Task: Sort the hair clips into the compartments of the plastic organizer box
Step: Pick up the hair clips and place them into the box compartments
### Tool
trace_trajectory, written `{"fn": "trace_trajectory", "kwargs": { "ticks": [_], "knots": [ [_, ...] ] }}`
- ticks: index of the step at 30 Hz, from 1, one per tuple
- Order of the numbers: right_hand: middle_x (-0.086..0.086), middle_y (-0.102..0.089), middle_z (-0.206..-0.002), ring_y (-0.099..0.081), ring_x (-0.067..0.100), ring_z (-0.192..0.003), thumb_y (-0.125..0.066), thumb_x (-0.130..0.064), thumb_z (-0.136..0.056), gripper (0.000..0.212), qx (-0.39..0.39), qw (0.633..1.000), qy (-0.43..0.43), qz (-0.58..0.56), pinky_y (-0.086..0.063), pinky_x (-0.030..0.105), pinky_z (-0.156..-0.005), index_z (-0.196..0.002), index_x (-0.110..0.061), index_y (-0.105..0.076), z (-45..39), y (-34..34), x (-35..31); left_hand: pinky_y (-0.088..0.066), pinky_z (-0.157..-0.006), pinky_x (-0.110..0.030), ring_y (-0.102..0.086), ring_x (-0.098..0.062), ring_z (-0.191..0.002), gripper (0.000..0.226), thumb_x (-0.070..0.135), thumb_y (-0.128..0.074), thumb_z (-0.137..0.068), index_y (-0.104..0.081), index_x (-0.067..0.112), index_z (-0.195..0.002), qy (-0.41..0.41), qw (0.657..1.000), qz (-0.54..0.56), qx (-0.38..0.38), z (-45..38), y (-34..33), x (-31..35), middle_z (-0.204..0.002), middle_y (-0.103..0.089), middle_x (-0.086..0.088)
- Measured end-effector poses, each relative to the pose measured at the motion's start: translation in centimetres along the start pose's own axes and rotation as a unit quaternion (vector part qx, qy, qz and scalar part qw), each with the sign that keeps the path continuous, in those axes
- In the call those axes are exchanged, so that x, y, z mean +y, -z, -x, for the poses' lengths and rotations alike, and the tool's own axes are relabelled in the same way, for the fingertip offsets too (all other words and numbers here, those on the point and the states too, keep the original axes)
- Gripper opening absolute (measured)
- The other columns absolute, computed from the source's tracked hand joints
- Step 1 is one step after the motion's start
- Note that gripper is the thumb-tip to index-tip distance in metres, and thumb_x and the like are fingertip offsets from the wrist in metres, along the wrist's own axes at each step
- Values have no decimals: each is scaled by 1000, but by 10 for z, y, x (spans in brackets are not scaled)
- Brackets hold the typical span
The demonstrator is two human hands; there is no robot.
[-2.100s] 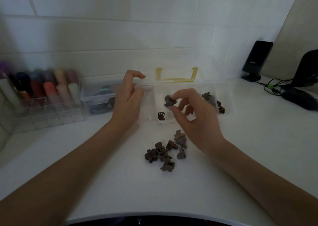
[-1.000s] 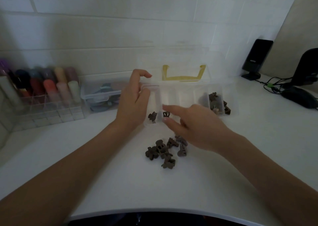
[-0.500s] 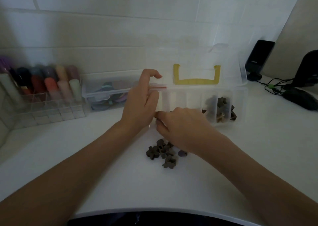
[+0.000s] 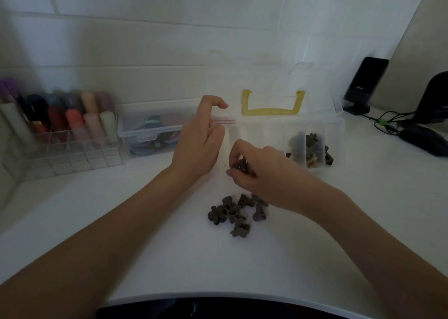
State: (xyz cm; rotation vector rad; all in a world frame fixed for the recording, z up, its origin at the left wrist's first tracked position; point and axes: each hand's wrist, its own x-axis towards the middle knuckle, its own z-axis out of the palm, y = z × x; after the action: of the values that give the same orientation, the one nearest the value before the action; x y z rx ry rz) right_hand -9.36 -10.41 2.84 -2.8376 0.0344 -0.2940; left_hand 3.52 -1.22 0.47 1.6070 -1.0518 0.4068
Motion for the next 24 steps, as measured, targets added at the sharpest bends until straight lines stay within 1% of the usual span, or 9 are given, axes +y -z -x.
{"fn": "trace_trajectory", "kwargs": {
  "ticks": [4, 6, 8, 10, 13, 16, 19, 21, 24],
  "knots": [
    [-12, -56, -50, -49, -1, -45, -53, -23, -94, 9, 121, 974, -21, -190, -42, 15, -52, -91, -23, -61, -1, 26, 31, -24, -44, -21, -28, -6, -44, 33, 3, -34, -78, -44, 20, -105, 25, 999, 26, 3, -4, 3, -5, -52, -29, 6],
    [-13, -51, -57, -50, -1, -54, -47, -18, -97, 18, 184, 965, -29, -184, -43, 21, -63, -100, -23, -64, 0, 34, 49, -25, -45, -23, -28, -7, -45, 33, 2, -34, -79, -44, 20, -104, 39, 999, 37, 7, -5, 6, -7, -53, -29, 4],
    [-14, -51, -69, -51, -2, -63, -43, -13, -98, 23, 196, 967, -34, -161, -41, 16, -68, -109, -21, -61, 2, 33, 59, -25, -45, -22, -27, -7, -46, 33, 0, -34, -80, -45, 21, -103, 50, 998, 40, 9, -7, 8, -9, -53, -29, 2],
    [-10, -55, -74, -54, 3, -65, -44, -11, -97, 18, 178, 974, -24, -141, -39, 11, -63, -112, -20, -50, 4, 27, 59, -24, -45, -22, -27, -7, -46, 34, -5, -35, -82, -46, 20, -103, 61, 997, 35, 11, -7, 8, -10, -53, -29, 2],
    [-8, -52, -62, -50, 6, -52, -51, -26, -95, 18, 142, 989, -11, -41, -37, 19, -53, -105, -21, -37, 3, 18, 51, -25, -45, -23, -28, -8, -46, 35, -7, -35, -83, -46, 20, -102, 66, 997, 33, 12, -7, 8, -9, -52, -30, 2],
    [-7, -45, -56, -43, 7, -47, -55, -45, -87, 31, 148, 988, -25, 39, -38, 26, -50, -106, -25, -41, 4, 17, 44, -25, -44, -21, -28, -9, -46, 34, -7, -36, -83, -46, 19, -102, 64, 997, 30, 12, -7, 8, -9, -52, -31, -2],
    [-7, -43, -48, -40, 10, -44, -62, -53, -76, 26, 169, 985, -3, -23, -32, 22, -49, -82, -30, -52, 8, 24, 40, -24, -44, -20, -28, -9, -46, 33, -7, -36, -83, -46, 18, -102, 69, 997, 35, 14, -7, 8, -8, -53, -32, -3],
    [-5, -45, -45, -37, 9, -42, -70, -52, -70, 24, 97, 992, 24, -76, -32, 20, -49, -72, -30, -63, 10, 25, 35, -24, -43, -19, -28, -7, -45, 33, -7, -36, -83, -46, 18, -102, 72, 997, 35, 15, -7, 8, -7, -53, -32, -1],
    [-3, -50, -49, -40, 8, -43, -71, -51, -72, 26, -54, 995, 46, -76, -36, 23, -50, -96, -41, -70, 10, 16, 24, -24, -43, -17, -28, -7, -44, 34, -7, -35, -83, -46, 18, -102, 76, 996, 33, 16, -7, 8, -7, -52, -30, 2]
  ]
}}
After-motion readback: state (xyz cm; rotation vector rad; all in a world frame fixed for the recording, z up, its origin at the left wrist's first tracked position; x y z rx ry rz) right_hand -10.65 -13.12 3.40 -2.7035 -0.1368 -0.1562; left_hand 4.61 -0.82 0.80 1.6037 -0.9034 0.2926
